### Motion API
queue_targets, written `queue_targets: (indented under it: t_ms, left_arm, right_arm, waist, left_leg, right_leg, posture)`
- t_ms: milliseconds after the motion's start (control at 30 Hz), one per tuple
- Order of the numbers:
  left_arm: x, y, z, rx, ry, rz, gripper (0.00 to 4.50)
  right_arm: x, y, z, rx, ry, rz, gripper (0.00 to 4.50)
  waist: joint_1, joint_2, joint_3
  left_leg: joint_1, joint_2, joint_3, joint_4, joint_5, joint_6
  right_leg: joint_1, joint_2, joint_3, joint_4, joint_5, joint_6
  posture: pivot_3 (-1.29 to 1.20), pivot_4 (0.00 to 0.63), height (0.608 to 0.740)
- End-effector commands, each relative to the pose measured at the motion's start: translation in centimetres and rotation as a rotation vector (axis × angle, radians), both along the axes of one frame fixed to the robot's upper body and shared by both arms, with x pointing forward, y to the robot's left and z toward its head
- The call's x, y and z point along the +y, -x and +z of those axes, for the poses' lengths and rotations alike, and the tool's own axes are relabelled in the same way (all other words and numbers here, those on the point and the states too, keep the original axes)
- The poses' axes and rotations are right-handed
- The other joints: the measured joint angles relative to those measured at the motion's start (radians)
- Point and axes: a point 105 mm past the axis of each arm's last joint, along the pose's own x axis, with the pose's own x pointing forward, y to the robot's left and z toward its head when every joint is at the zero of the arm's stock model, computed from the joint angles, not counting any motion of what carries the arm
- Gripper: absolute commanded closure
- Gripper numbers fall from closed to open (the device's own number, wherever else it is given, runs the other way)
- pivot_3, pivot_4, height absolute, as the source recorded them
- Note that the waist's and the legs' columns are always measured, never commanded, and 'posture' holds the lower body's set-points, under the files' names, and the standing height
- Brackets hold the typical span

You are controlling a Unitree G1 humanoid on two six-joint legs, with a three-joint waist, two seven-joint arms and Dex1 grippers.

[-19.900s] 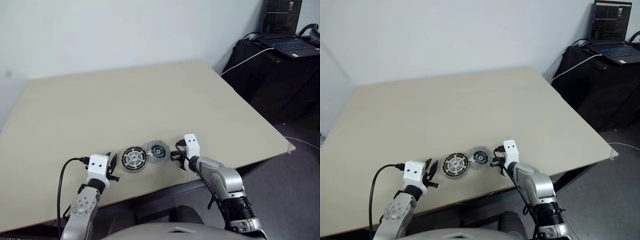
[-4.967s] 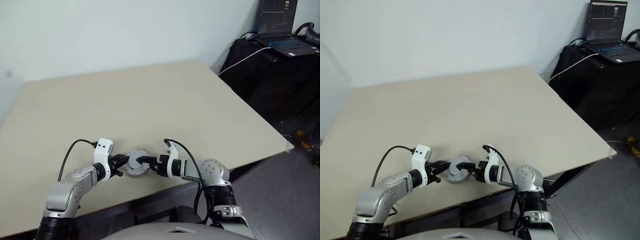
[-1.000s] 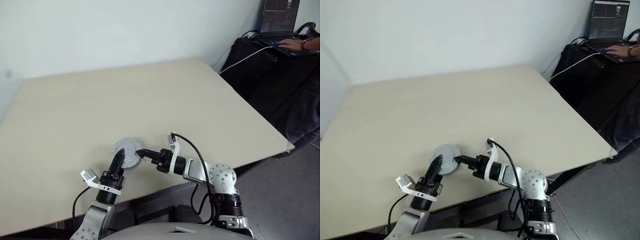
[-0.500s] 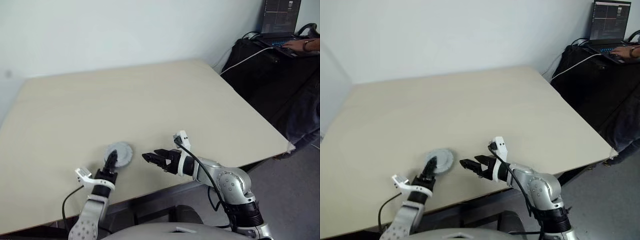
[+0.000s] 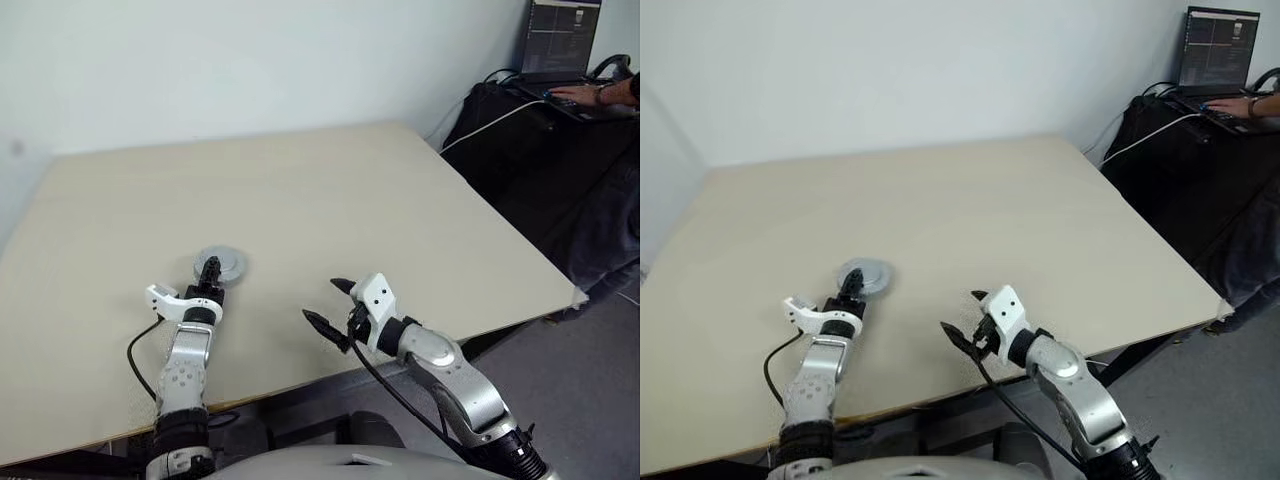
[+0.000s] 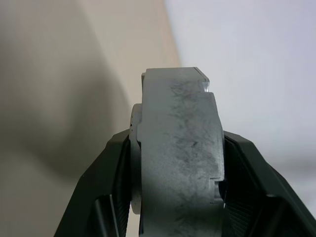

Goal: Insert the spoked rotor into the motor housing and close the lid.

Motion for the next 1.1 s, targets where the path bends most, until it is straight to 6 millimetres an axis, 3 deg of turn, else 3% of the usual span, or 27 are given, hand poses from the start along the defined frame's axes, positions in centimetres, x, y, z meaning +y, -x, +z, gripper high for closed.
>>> queue_targets:
  t_ms: [33,367,667,700,867,1100]
  left_arm:
    - [-0.4,-2.5,2.0,-0.067,-0.001,0.025,2.37]
    - [0.1,-5.0,1.6,0.014,-0.015,0.053,2.37]
    - [0.4,-4.1,-0.5,0.169,-0.062,0.071,2.37]
    - [0.4,-3.9,-0.6,0.177,-0.063,0.069,1.66]
    - [0.7,-2.1,-1.3,0.21,-0.079,0.055,0.13]
    - [1.0,3.0,-2.1,0.278,-0.111,-0.005,0.03]
  right_arm:
    - [-1.1,-0.1,0.0,-0.08,0.031,-0.034,0.0]
    - [-2.0,0.6,-1.2,-0.029,0.024,-0.101,0.0]
    - [-2.0,0.4,-1.6,-0.011,0.045,-0.118,0.0]
    - [-2.0,0.4,-1.7,-0.009,0.046,-0.118,0.0]
    - [-1.9,0.4,-1.8,-0.001,0.052,-0.115,0.0]
    - [-1.7,0.5,-2.1,0.016,0.047,-0.113,0.0]
  waist:
    - [0.003,-0.001,0.0]
    - [0.003,-0.002,0.001]
    - [0.002,-0.003,0.0]
    - [0.001,-0.003,0.0]
    - [-0.006,-0.001,-0.002]
    - [-0.022,0.0,-0.003]
  left_leg:
    - [0.0,0.0,0.0,0.0,0.0,0.0]
    - [0.0,0.0,-0.001,0.0,0.0,0.0]
    - [0.003,0.0,0.0,0.0,0.0,0.0]
    - [0.003,0.0,0.0,0.0,0.0,-0.001]
    - [0.003,0.0,-0.001,0.0,0.0,-0.001]
    - [0.007,0.0,-0.003,-0.001,-0.001,-0.001]
  right_leg:
    - [0.0,0.0,0.0,0.0,0.0,0.0]
    - [0.0,0.0,0.0,0.0,0.001,-0.001]
    - [0.003,0.0,0.0,0.0,0.001,0.0]
    - [0.003,0.0,0.0,0.0,0.001,0.0]
    - [0.002,0.0,0.002,0.001,0.001,0.0]
    - [0.002,0.003,0.01,0.001,0.0,0.0]
  posture:
    - [0.0,0.0,0.74]
    - [0.0,0.0,0.74]
    - [0.0,0.0,0.74]
    - [0.0,0.0,0.74]
    - [0.0,0.0,0.74]
    - [0.0,0.0,0.74]
